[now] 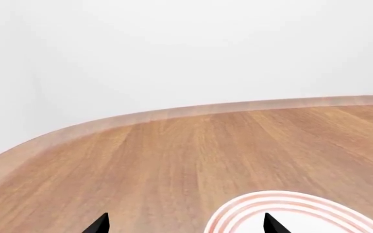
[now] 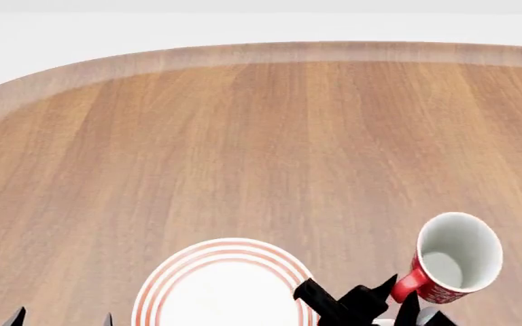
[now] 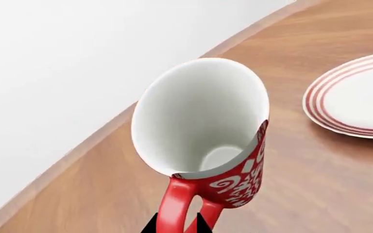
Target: Put the red mug on the left plate.
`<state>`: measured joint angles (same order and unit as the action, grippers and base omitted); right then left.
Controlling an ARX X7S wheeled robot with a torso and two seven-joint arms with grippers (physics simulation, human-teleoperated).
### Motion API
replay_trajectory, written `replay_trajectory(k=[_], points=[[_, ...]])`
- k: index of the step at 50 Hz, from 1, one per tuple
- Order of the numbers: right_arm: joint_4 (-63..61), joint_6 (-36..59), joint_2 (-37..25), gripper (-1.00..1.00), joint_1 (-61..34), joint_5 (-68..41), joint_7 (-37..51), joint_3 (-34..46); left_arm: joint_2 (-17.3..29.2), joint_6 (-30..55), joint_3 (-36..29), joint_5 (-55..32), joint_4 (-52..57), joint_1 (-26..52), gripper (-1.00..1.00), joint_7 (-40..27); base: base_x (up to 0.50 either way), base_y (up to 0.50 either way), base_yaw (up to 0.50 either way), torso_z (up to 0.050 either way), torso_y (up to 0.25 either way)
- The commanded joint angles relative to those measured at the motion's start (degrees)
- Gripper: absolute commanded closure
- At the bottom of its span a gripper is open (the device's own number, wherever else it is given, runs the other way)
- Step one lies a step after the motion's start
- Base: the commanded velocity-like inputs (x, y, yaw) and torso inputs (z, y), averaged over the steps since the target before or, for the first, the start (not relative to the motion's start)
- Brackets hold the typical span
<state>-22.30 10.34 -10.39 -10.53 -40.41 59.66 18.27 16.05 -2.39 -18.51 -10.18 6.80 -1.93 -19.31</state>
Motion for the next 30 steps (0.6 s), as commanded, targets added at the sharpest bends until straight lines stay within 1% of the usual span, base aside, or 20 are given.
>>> replay_trajectory(k=[1,12,14,20,23,30], points=[[0.8,-1.4,-0.3,1.0,-0.2,3.1,-5.7,5.0,0.2,0.0,-0.2,-0.1,0.2,0.0,-1.0,-0.3,0.0,0.0,0.0,0.0,0.0],[7.6,-2.7,-0.1,1.0,-2.4,4.2,-12.6,8.7,0.4,-0.2,-0.2,-0.3,0.3,-0.1,-1.0,-0.5,0.0,0.0,0.0,0.0,0.001],[8.8,-3.3,-0.3,1.0,-3.0,4.3,-15.1,9.8,0.4,-0.2,-0.3,-0.3,0.2,0.0,-1.0,-0.5,0.0,0.0,0.0,0.0,0.0],[11.2,-4.0,-0.4,1.0,-3.4,1.4,-20.5,10.9,0.5,-0.2,-0.3,-0.5,0.3,0.0,-1.0,-0.6,0.0,0.0,0.0,0.0,0.0],[12.2,-4.4,-0.6,1.0,-3.9,2.7,-22.6,12.5,0.5,-0.3,-0.4,-0.5,0.1,0.0,-1.0,-0.6,0.0,0.0,0.0,0.0,0.0],[16.3,-4.3,-0.4,1.0,-5.2,1.3,-27.8,14.5,0.7,-0.2,-0.4,-0.6,0.4,0.0,-1.0,-0.8,0.0,0.0,0.0,0.0,0.0]])
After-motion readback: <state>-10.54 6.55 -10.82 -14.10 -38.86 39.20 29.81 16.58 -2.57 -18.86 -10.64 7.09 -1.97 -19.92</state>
